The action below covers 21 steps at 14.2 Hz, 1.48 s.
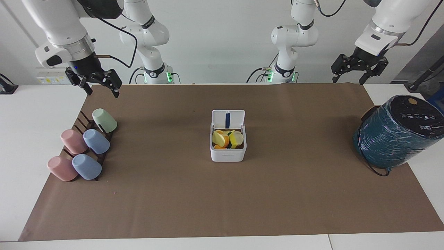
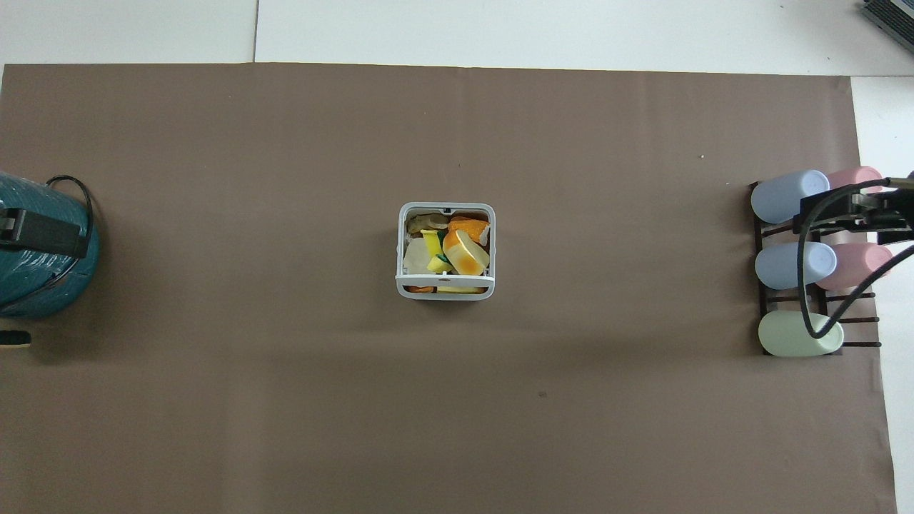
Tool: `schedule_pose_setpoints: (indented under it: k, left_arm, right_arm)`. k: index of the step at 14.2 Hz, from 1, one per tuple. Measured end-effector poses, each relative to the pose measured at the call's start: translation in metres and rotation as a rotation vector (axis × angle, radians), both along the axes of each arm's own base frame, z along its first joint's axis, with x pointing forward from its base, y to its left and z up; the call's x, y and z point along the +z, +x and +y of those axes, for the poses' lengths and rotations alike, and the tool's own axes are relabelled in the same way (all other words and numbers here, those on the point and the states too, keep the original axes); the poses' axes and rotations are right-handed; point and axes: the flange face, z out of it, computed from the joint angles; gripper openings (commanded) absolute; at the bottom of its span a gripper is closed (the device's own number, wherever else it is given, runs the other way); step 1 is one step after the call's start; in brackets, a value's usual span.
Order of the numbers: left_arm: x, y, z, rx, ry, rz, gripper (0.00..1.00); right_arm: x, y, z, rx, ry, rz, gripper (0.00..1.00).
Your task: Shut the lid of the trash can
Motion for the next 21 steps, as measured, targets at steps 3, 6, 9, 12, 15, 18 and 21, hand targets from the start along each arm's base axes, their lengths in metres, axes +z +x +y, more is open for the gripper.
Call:
schedule_pose_setpoints:
  k: [3, 6, 9, 12, 15, 18, 21]
  left_arm:
    - [0.000, 0.000, 0.000, -0.001, 0.000, 0.000, 1.00]
    - [0.000, 0.000, -0.001, -0.003, 0.000, 0.000, 1.00]
    - [0.000, 0.000, -0.007, -0.014, 0.000, -0.003, 1.00]
    - [0.001, -0.001, -0.021, -0.040, 0.000, -0.008, 0.83]
    - [-0.001, -0.003, -0.055, -0.102, -0.002, -0.025, 0.12]
    - [-0.007, -0.011, -0.109, -0.152, -0.008, -0.053, 0.00]
    - [-0.021, -0.027, -0.163, -0.218, -0.020, -0.082, 0.00]
  right_arm:
    - [0.000, 0.000, 0.000, 0.000, 0.000, 0.000, 1.00]
    - [0.000, 0.000, 0.000, 0.000, -0.001, 0.000, 1.00]
    - [0.000, 0.000, 0.000, 0.000, -0.001, 0.000, 1.00]
    - [0.000, 0.000, 0.000, 0.000, -0.002, 0.000, 1.00]
    - [0.000, 0.000, 0.000, 0.000, -0.002, 0.000, 1.00]
    - [0.000, 0.000, 0.000, 0.000, -0.002, 0.000, 1.00]
    - [0.000, 0.000, 0.000, 0.000, -0.002, 0.000, 1.00]
